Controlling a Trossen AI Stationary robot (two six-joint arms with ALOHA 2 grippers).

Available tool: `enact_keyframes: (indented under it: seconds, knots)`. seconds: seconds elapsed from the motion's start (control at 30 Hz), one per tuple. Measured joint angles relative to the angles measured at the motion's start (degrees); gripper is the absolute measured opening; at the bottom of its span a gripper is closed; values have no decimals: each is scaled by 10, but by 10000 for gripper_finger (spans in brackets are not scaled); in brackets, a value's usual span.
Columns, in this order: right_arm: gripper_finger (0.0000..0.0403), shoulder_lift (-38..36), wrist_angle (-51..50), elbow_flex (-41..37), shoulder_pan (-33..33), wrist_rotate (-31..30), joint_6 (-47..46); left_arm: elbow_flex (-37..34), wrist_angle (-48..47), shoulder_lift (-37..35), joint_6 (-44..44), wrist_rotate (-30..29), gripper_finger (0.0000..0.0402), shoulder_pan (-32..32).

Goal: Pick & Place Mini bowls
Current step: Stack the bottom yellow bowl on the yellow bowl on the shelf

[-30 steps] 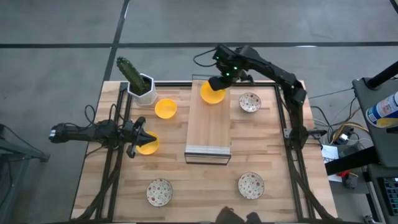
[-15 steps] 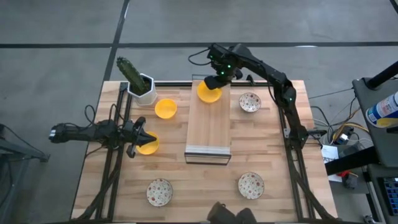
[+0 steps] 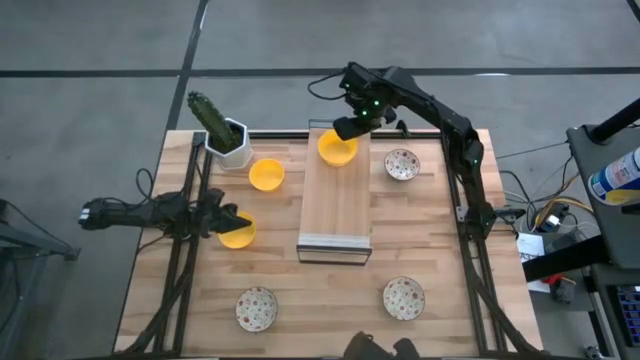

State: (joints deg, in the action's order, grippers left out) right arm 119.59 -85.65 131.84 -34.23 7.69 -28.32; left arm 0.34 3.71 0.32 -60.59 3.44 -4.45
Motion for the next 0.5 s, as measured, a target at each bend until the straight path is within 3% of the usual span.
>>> enact_keyframes:
  seconds: [0.27,0.4,0.5]
  knots:
    - [189,-66,24,0,17,-22,-7,2,3,2,-179,-35,0,2]
    - [187,-91,48,0,33,-53,-13,28,-16,16,-174,-35,11,2]
    - [184,-101,59,0,43,-66,-13,60,-29,36,-156,-35,41,2]
